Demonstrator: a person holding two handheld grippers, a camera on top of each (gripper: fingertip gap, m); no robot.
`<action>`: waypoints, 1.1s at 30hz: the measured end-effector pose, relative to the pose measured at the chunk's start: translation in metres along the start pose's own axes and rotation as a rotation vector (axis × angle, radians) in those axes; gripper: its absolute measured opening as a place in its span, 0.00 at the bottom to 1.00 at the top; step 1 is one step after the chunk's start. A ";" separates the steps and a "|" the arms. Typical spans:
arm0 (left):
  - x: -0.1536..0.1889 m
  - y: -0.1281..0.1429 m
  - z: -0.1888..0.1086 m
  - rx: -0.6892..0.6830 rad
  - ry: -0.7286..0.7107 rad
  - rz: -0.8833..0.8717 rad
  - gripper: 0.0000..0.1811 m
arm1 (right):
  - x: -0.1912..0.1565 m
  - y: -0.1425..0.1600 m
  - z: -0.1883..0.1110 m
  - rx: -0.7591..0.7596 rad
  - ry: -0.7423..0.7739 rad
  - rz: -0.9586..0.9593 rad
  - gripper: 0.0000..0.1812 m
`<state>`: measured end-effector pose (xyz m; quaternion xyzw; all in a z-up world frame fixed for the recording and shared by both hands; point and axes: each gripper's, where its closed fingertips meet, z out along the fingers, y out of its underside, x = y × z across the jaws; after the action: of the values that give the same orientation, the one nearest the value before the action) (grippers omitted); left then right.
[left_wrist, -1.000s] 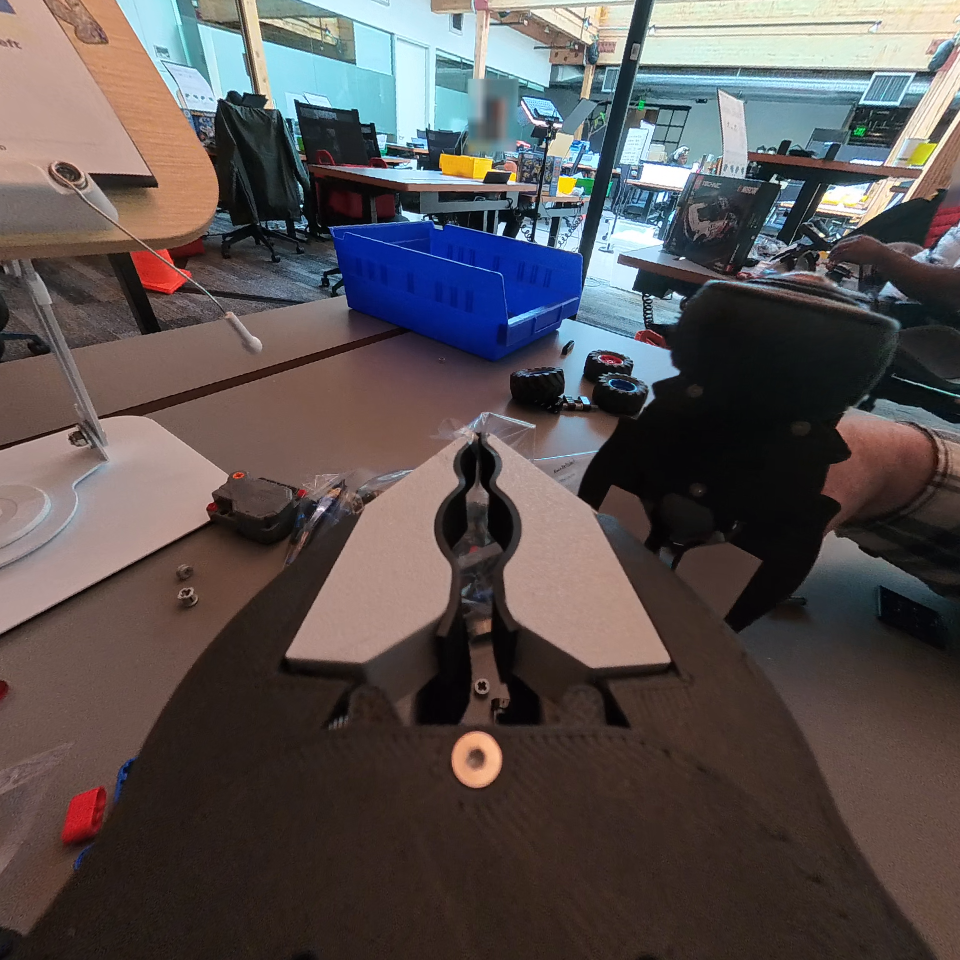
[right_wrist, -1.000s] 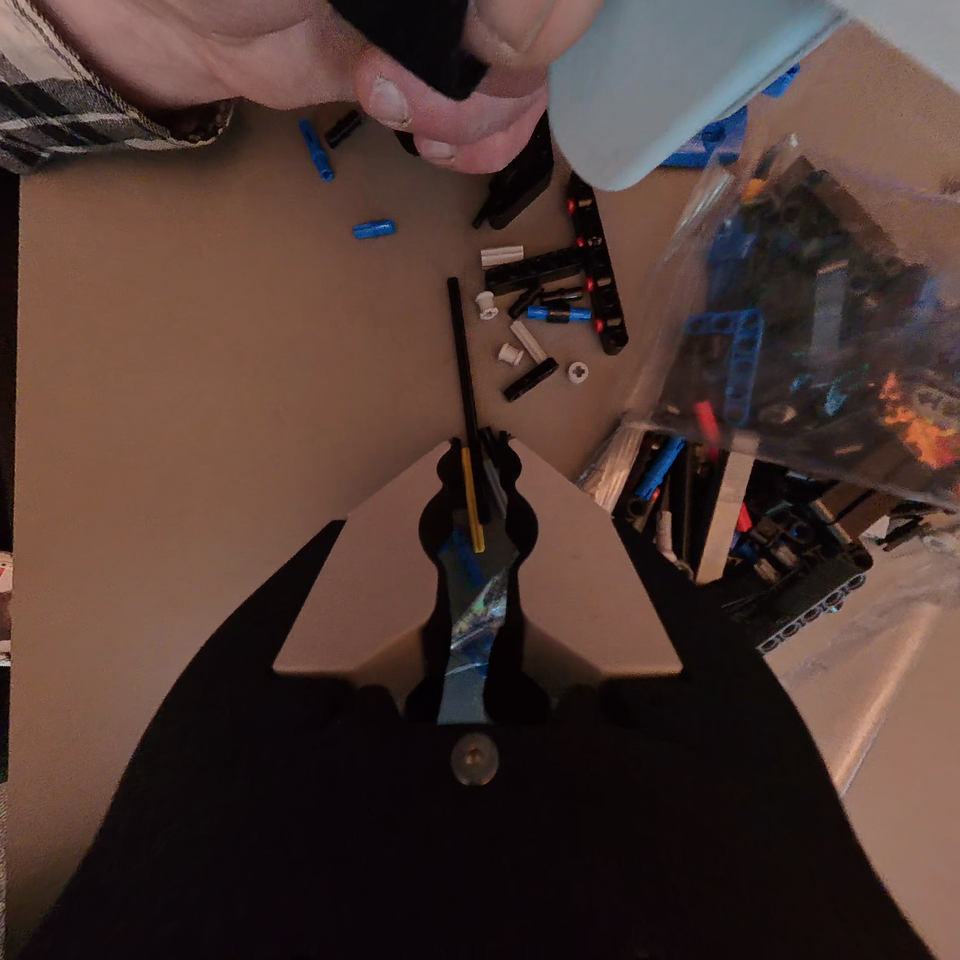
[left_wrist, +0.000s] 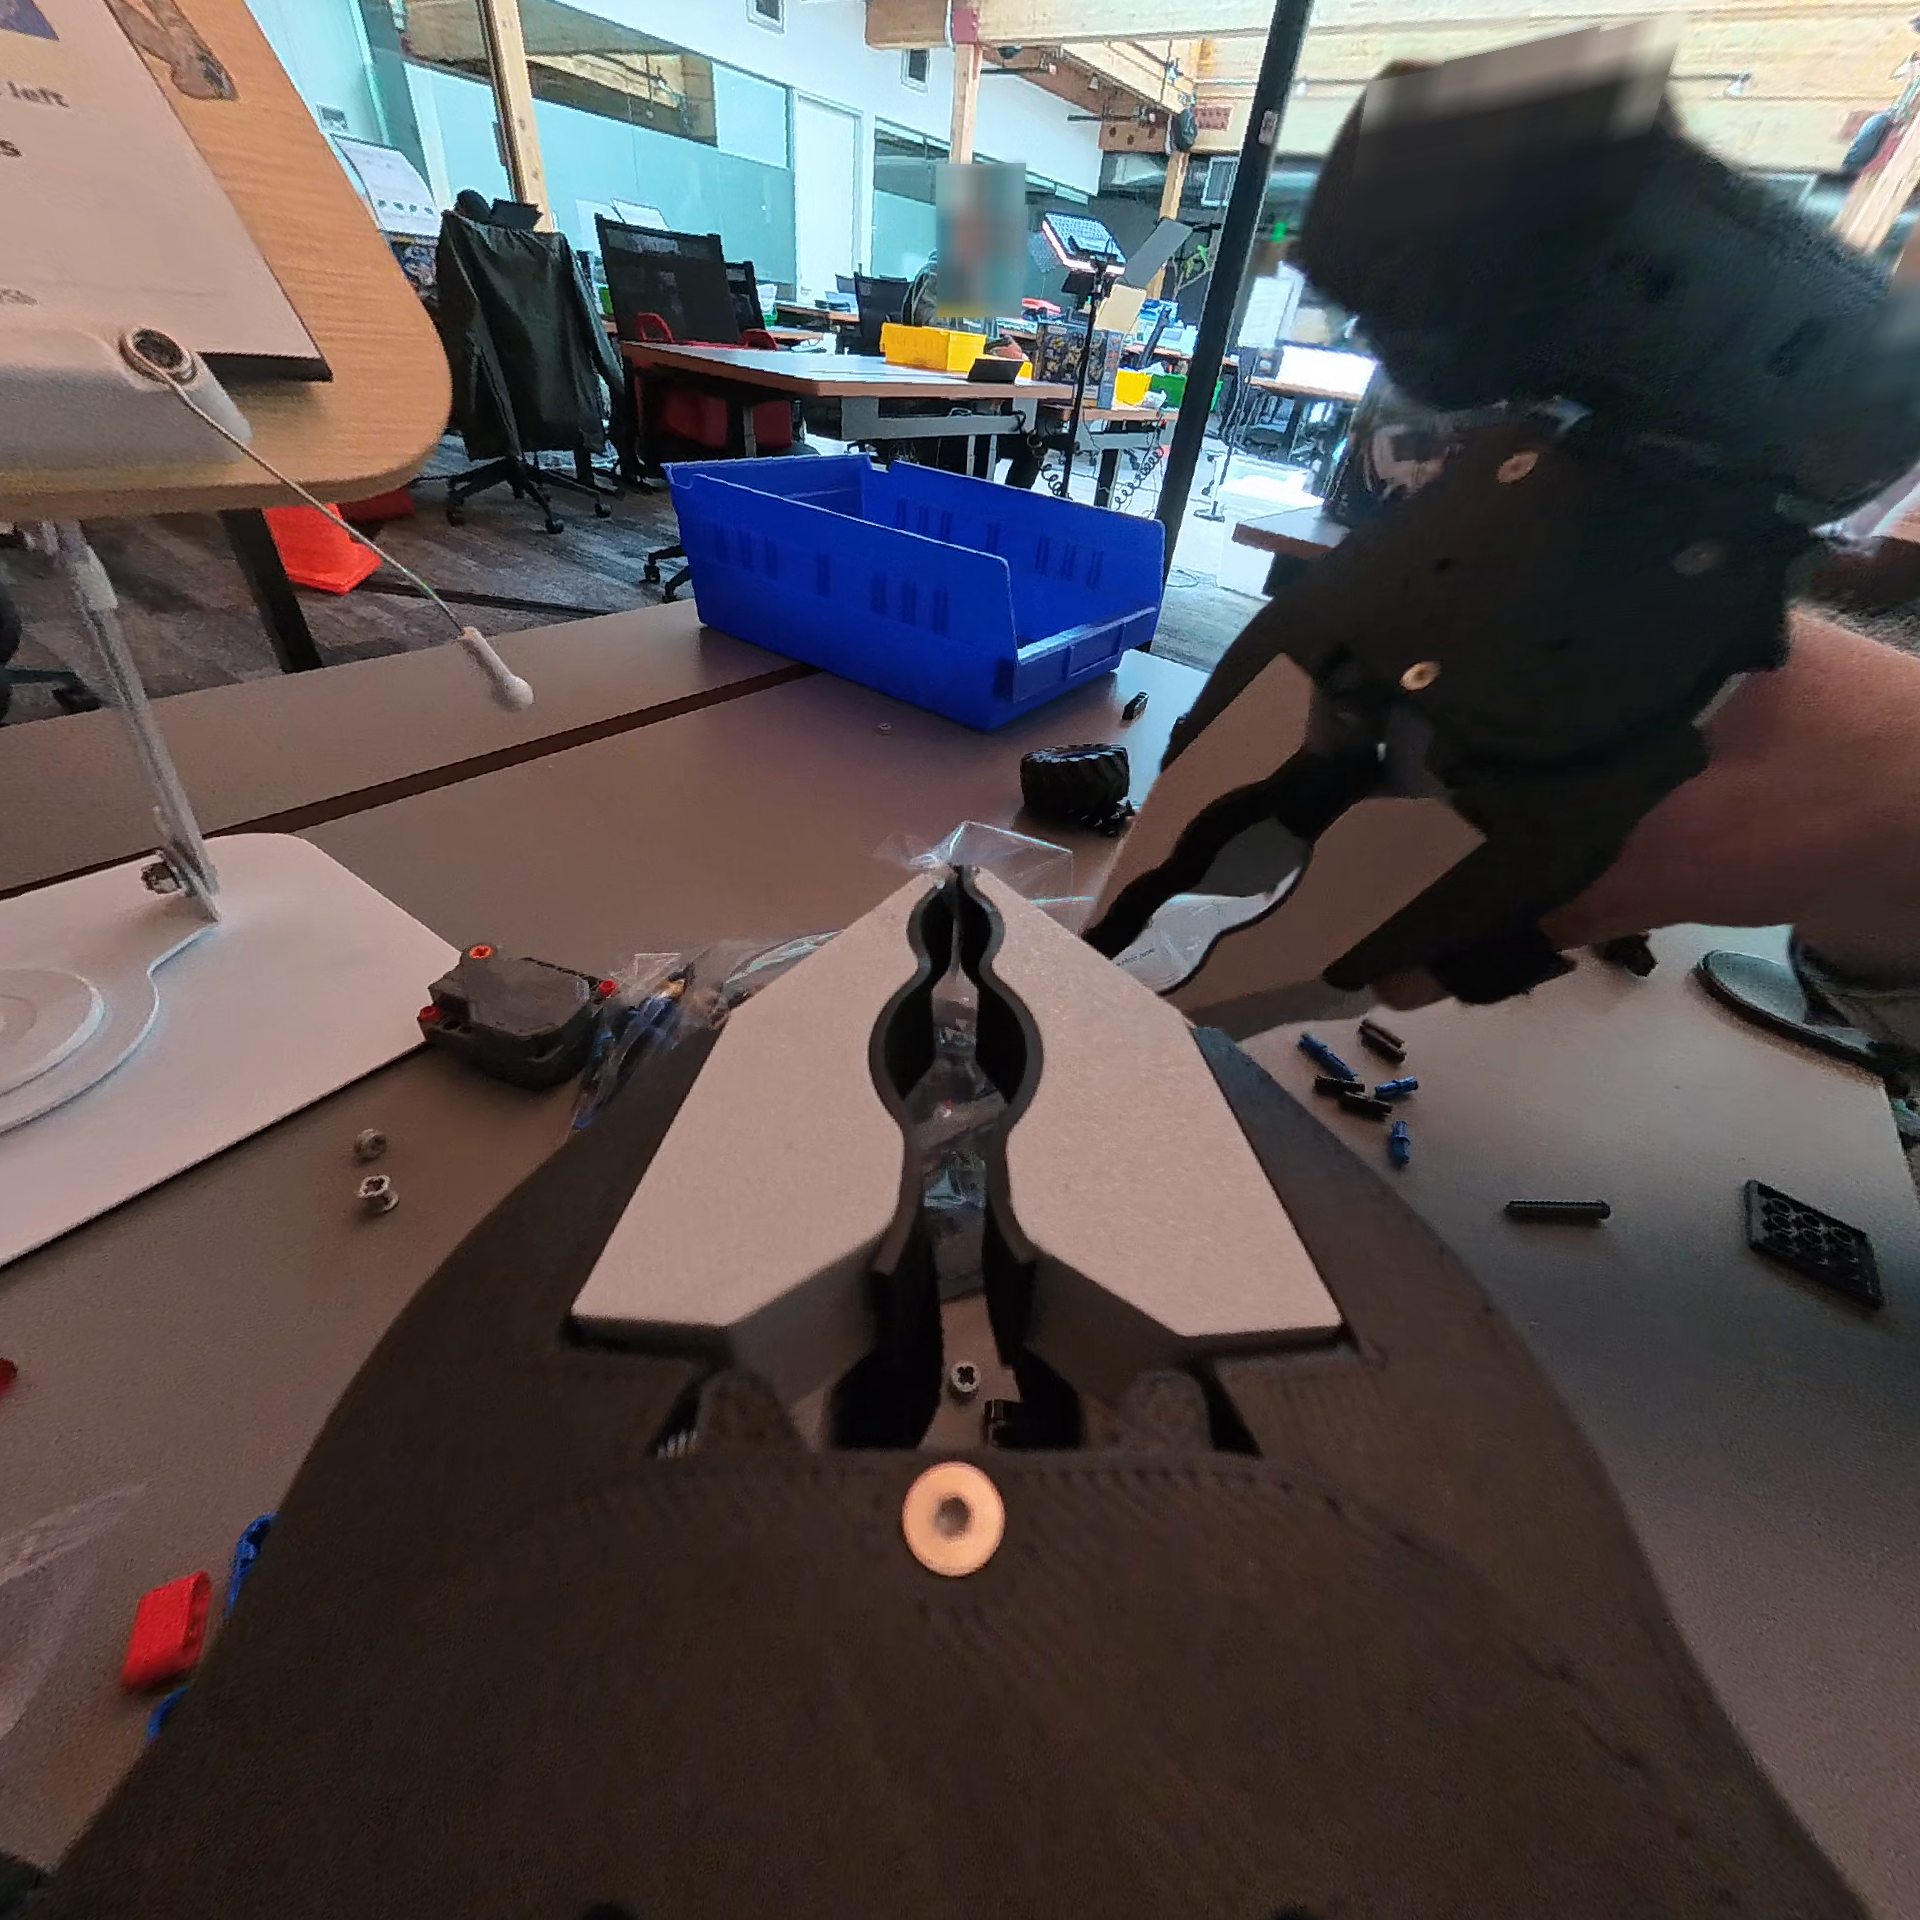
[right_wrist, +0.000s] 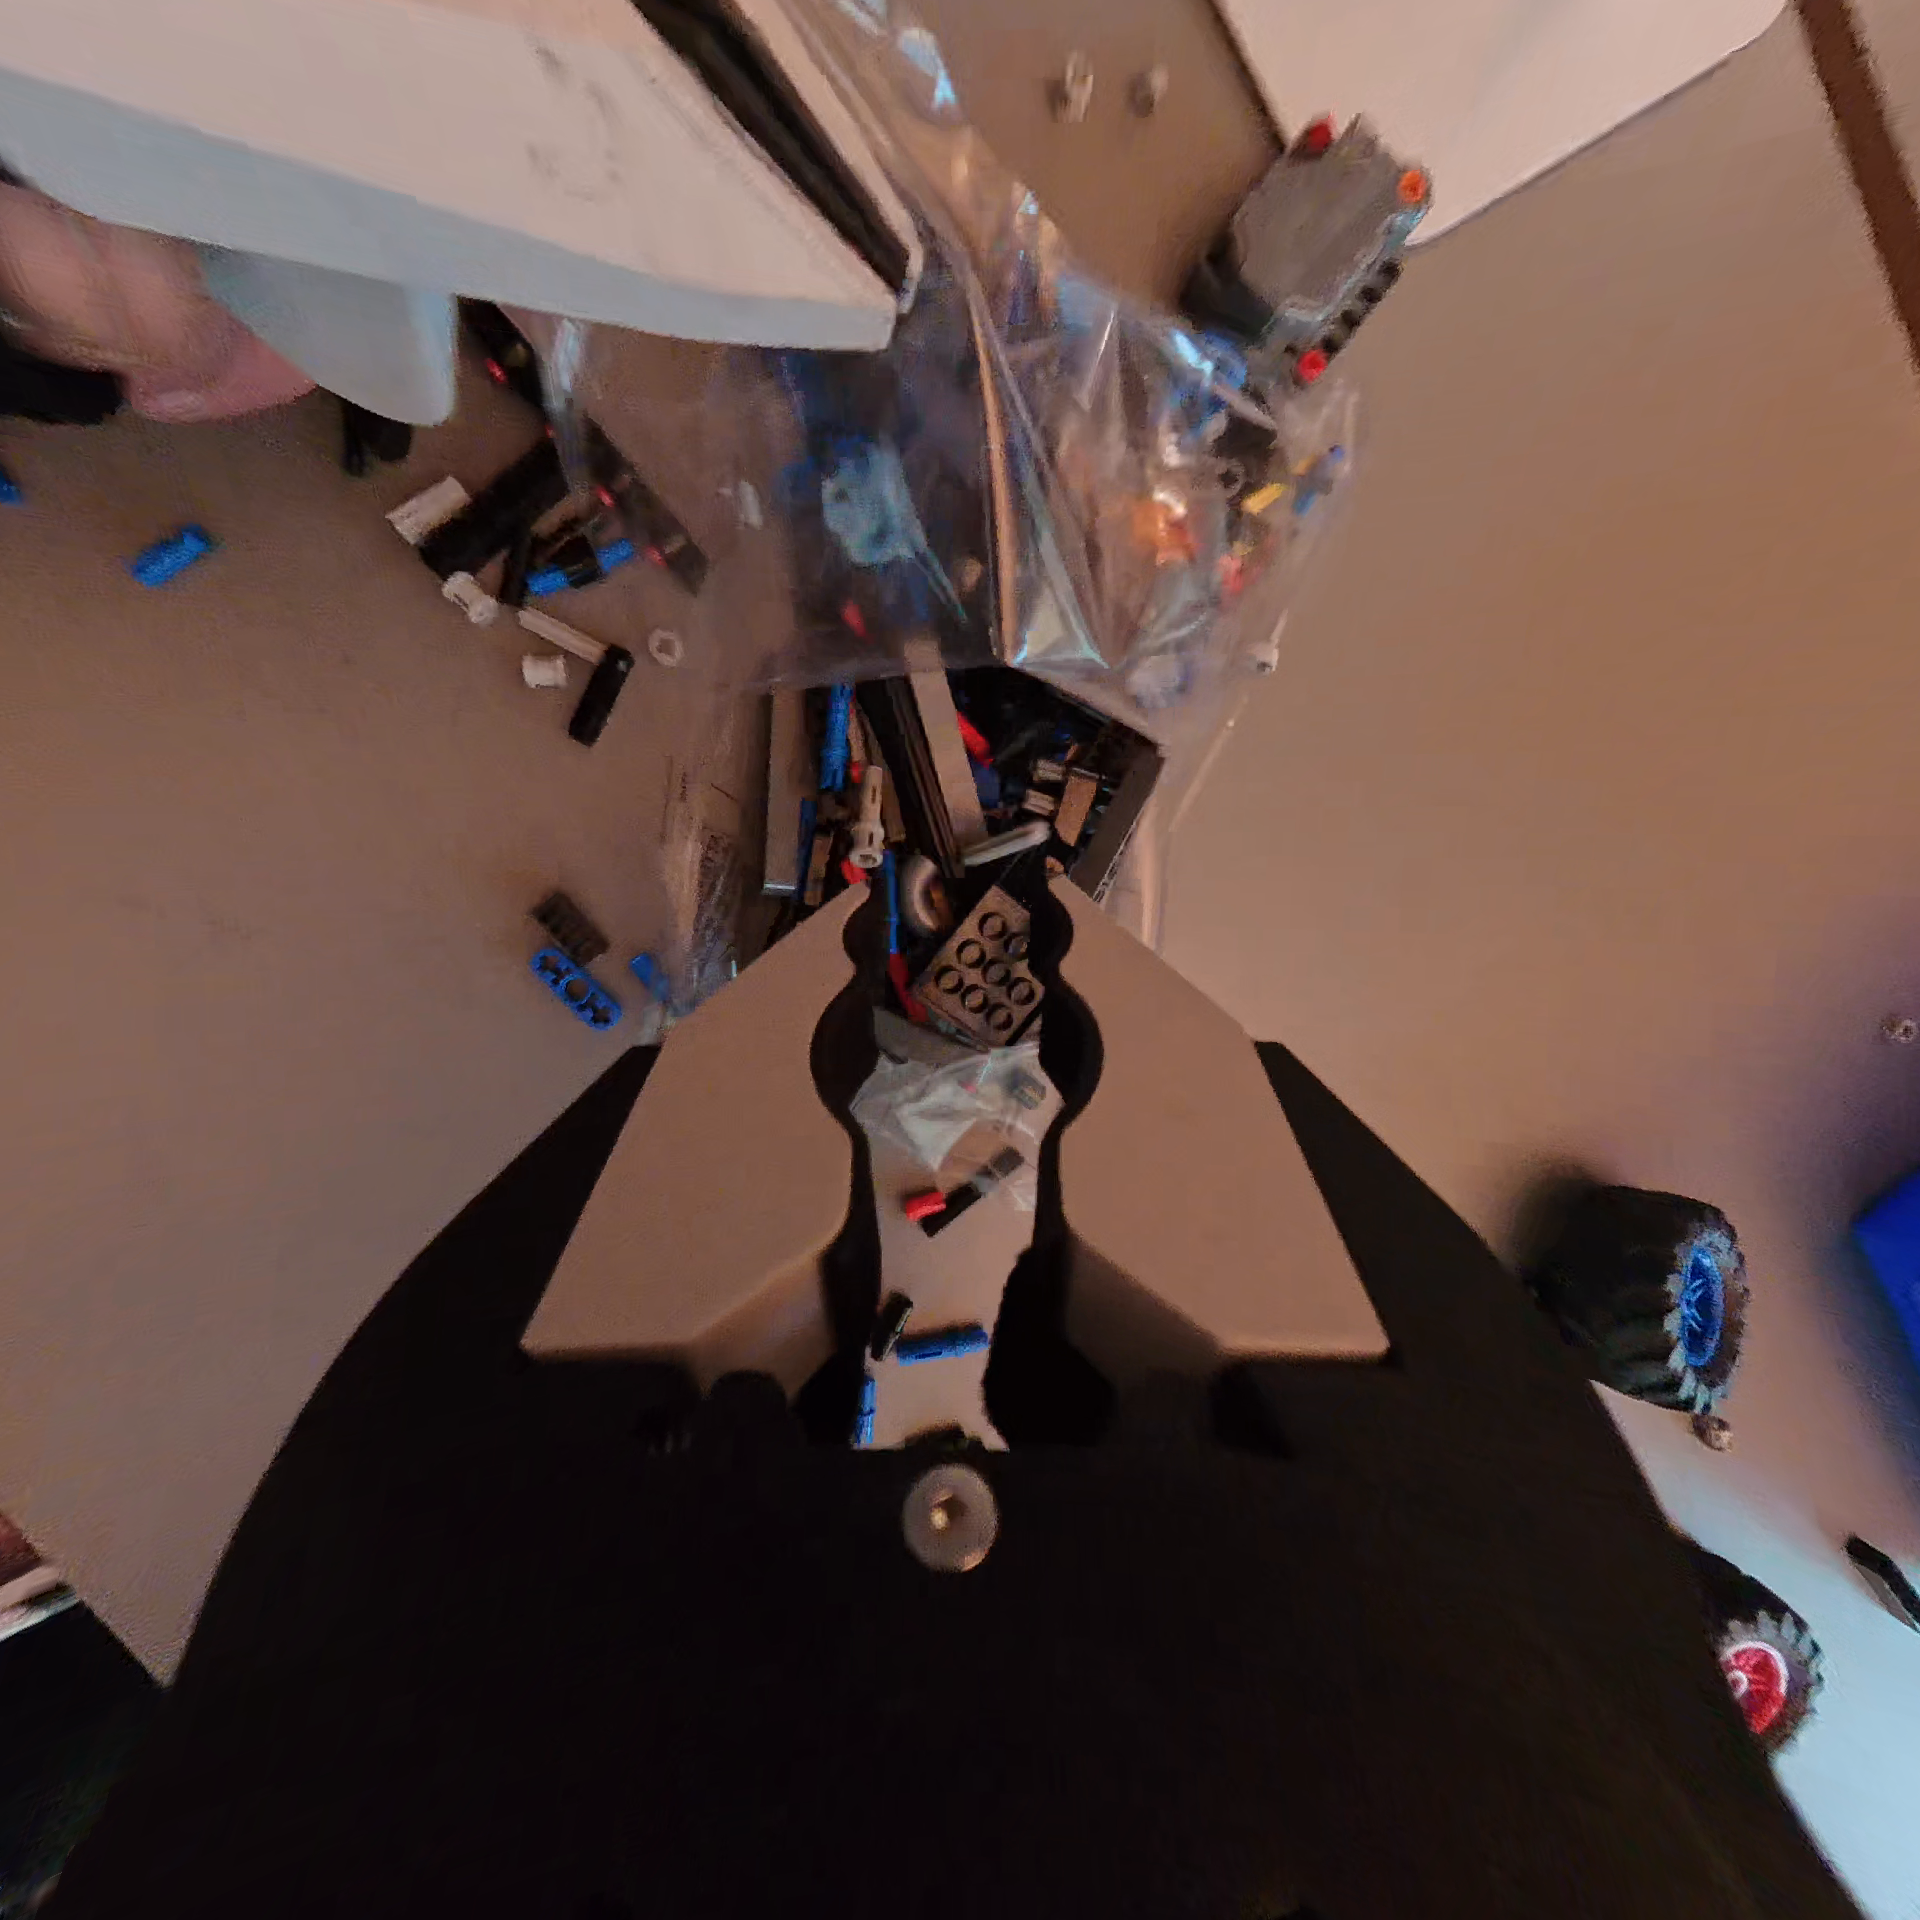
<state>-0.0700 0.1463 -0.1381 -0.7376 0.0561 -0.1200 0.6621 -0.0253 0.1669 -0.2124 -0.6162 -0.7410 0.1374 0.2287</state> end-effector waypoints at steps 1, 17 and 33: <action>-0.001 -0.001 0.000 0.001 -0.001 0.000 0.00 | -0.002 -0.003 -0.007 0.040 -0.005 0.002 0.12; -0.008 0.000 -0.001 0.000 -0.001 -0.025 0.00 | -0.089 -0.028 0.050 0.115 -0.171 -0.041 0.09; -0.007 -0.004 -0.003 0.012 0.002 -0.034 0.00 | -0.036 -0.023 -0.040 0.255 -0.061 0.027 0.02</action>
<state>-0.0782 0.1457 -0.1351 -0.7343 0.0432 -0.1322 0.6644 -0.0198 0.1242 -0.1728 -0.5876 -0.7159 0.2521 0.2806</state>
